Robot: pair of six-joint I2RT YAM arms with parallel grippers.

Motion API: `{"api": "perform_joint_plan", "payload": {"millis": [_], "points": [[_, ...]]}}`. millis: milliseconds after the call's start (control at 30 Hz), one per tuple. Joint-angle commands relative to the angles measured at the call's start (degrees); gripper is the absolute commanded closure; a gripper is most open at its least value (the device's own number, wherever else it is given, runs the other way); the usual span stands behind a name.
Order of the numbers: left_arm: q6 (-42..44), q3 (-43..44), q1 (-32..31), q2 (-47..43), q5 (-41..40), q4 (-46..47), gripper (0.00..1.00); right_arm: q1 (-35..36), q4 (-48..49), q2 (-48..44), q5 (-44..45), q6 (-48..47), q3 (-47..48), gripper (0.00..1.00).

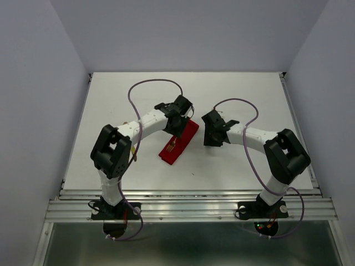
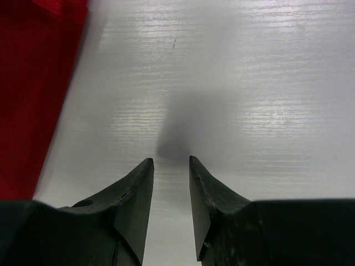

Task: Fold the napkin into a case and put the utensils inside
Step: Pick up the knife from the center of the board.

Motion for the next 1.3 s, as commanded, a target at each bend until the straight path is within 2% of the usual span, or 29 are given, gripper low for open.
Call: {"api": "perform_joint_plan", "payload": {"millis": [0,100,200,267,367,567,700,900,1100,1267], "points": [[-3.73,0.60,0.15,-9.64,-2.93,-1.82,0.44,-0.07,0.79,-1.89,0.78,-0.13,-0.42,0.62],[-9.09,0.16,1.72,-14.10,-7.66,-2.87,0.41,-0.07,0.79,-1.89,0.95,-0.65,-0.07,0.59],[-15.15,-3.52,6.20,-17.97,-7.42,-1.65,0.39,-0.07,-0.26,-2.50,2.62,-0.74,0.10,0.58],[-17.87,-8.17,11.36,-19.65,-6.54,-0.68,0.38,-0.07,-0.44,-3.90,2.80,-0.74,-0.25,0.56],[-20.78,-12.40,17.45,-21.41,-9.78,-1.11,0.34,-0.07,-0.71,-5.92,2.63,-1.00,-0.86,0.53],[-19.83,-17.06,26.42,-20.37,-7.06,0.73,0.34,-0.07,-2.02,-8.13,1.57,-1.53,-0.51,0.51],[-17.63,-18.47,31.51,-15.54,-4.17,1.96,0.34,-0.07,-2.46,-9.01,1.04,-1.36,-0.69,0.50],[-16.05,-20.84,34.25,-11.14,0.31,6.61,0.35,-0.07,-2.90,-9.36,1.04,-0.92,-1.22,0.50],[-15.25,-21.46,34.60,-5.34,3.57,8.64,0.42,-0.07,-3.69,-9.36,0.69,-1.27,-1.04,0.50],[-14.81,-20.58,34.60,-2.96,2.70,8.20,0.51,-0.07,-4.22,-9.27,0.78,-1.44,-0.51,0.50]]}}
